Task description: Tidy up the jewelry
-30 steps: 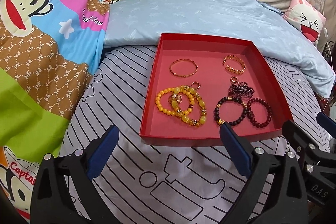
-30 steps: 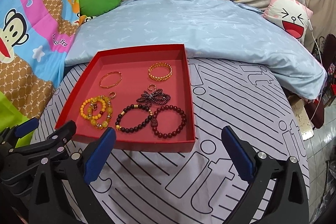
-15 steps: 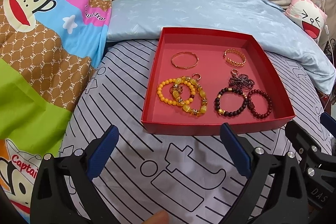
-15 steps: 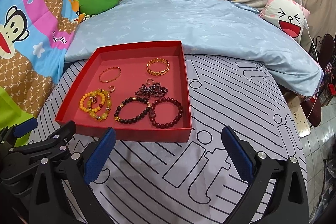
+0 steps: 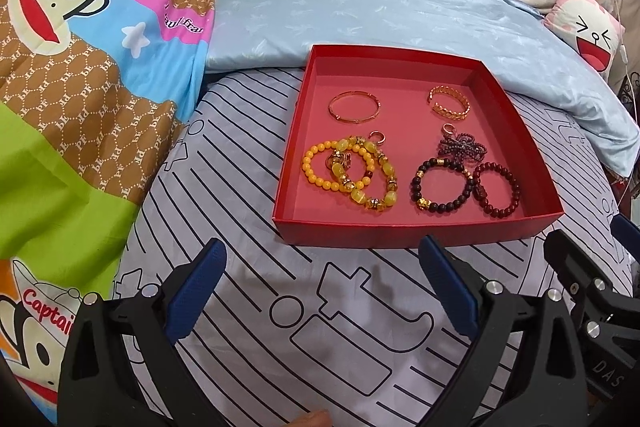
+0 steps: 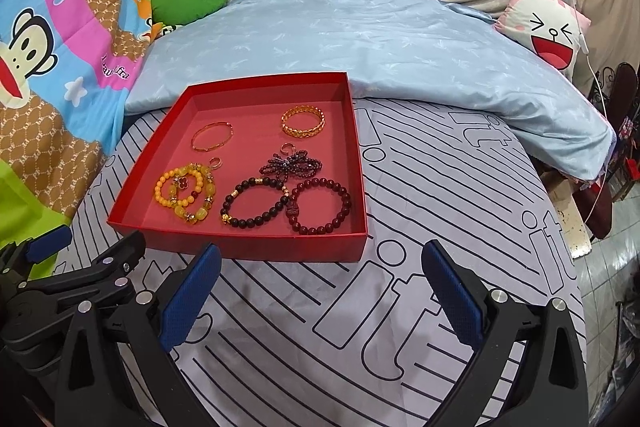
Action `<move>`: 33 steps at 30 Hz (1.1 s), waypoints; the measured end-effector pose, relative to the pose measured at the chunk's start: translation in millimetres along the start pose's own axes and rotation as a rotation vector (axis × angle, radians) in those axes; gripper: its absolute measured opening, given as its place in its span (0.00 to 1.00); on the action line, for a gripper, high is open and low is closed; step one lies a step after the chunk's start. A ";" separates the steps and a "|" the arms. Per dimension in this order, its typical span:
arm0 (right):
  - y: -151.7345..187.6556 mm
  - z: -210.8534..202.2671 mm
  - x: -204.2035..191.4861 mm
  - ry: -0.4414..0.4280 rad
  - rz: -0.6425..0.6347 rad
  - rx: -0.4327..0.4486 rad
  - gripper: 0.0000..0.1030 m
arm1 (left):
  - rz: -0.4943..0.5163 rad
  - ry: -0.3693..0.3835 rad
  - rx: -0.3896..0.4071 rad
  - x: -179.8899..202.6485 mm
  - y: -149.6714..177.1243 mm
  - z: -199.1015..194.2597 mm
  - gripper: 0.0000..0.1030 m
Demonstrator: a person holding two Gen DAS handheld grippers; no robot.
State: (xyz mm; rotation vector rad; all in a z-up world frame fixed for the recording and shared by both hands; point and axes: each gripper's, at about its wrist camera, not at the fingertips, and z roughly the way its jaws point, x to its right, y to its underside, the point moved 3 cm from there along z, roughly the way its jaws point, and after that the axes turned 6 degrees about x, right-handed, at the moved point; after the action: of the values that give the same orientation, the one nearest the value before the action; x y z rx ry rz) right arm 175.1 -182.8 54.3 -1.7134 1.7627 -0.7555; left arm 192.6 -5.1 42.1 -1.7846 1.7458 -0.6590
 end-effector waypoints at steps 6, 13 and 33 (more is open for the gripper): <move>1.2 1.2 1.3 0.003 0.003 -0.003 0.94 | 0.004 0.003 -0.005 1.2 -0.3 1.7 0.90; 1.4 2.0 2.1 0.004 0.005 -0.004 0.94 | 0.007 0.000 -0.010 2.1 -0.9 3.2 0.90; 3.7 7.1 5.1 0.005 0.008 -0.013 0.94 | 0.016 -0.009 -0.023 3.2 0.0 7.8 0.89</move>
State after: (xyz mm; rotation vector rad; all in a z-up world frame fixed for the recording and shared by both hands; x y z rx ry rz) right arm 177.7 -187.9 46.7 -1.7141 1.7803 -0.7466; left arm 198.0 -7.9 36.3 -1.7844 1.7662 -0.6262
